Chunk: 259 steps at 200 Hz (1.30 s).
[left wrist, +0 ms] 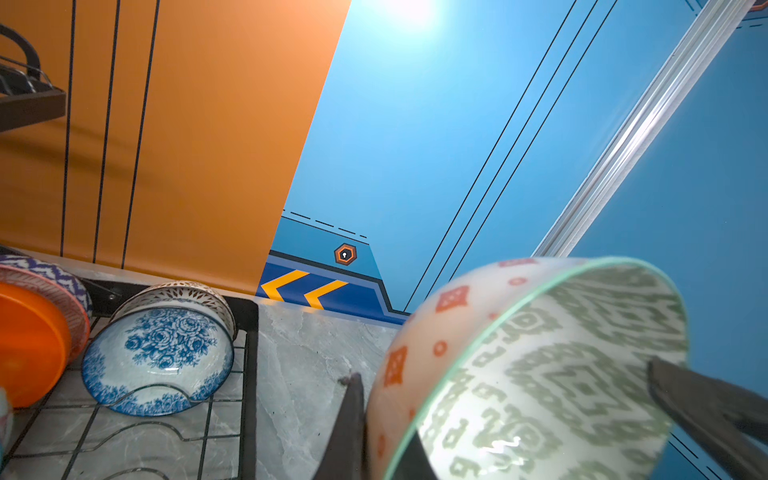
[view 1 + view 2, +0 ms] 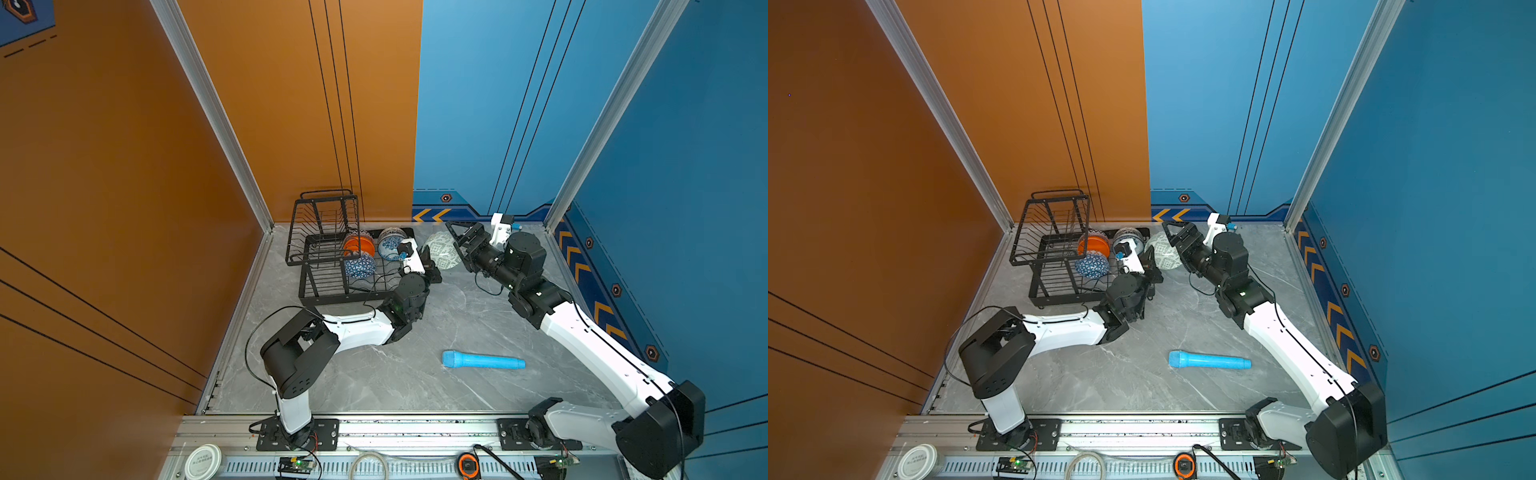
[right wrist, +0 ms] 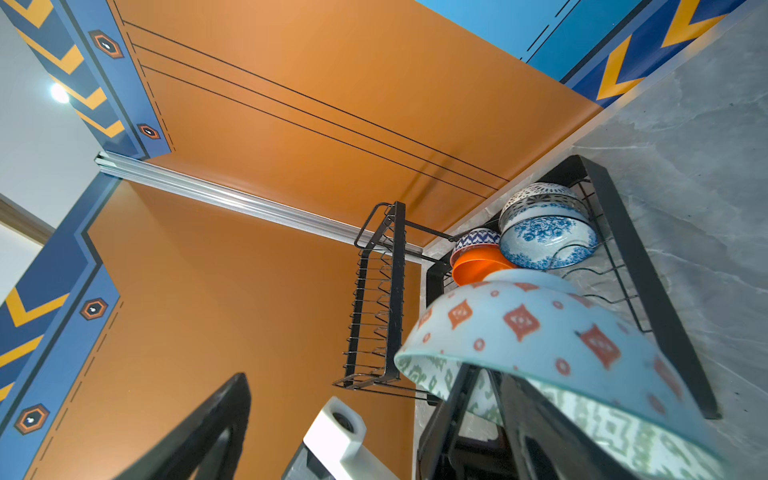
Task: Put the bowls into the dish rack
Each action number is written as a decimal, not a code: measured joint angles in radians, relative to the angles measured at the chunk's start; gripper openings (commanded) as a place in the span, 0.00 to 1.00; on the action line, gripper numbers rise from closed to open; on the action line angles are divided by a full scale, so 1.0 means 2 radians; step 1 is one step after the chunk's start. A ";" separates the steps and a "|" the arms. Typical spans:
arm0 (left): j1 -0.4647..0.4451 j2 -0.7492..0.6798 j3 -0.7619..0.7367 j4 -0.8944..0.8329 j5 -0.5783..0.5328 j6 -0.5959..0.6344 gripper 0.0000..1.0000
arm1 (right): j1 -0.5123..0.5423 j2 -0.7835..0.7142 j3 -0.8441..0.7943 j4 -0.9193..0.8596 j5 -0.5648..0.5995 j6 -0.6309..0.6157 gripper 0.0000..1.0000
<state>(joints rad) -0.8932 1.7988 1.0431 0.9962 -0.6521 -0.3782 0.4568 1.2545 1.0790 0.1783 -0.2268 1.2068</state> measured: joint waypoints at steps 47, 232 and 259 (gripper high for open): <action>-0.009 0.006 -0.022 0.071 -0.008 0.043 0.00 | 0.020 0.034 0.008 0.017 0.010 0.014 0.60; -0.012 0.014 -0.040 0.152 -0.064 0.130 0.00 | 0.054 0.043 0.015 0.019 0.033 0.047 0.02; -0.012 0.014 -0.040 0.156 -0.068 0.139 0.00 | 0.056 0.043 0.016 0.019 0.034 0.046 0.00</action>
<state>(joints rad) -0.9169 1.8263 0.9623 1.3087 -0.7887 -0.0994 0.5690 1.3411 1.1107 0.2165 -0.1589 1.2991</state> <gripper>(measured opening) 0.093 0.095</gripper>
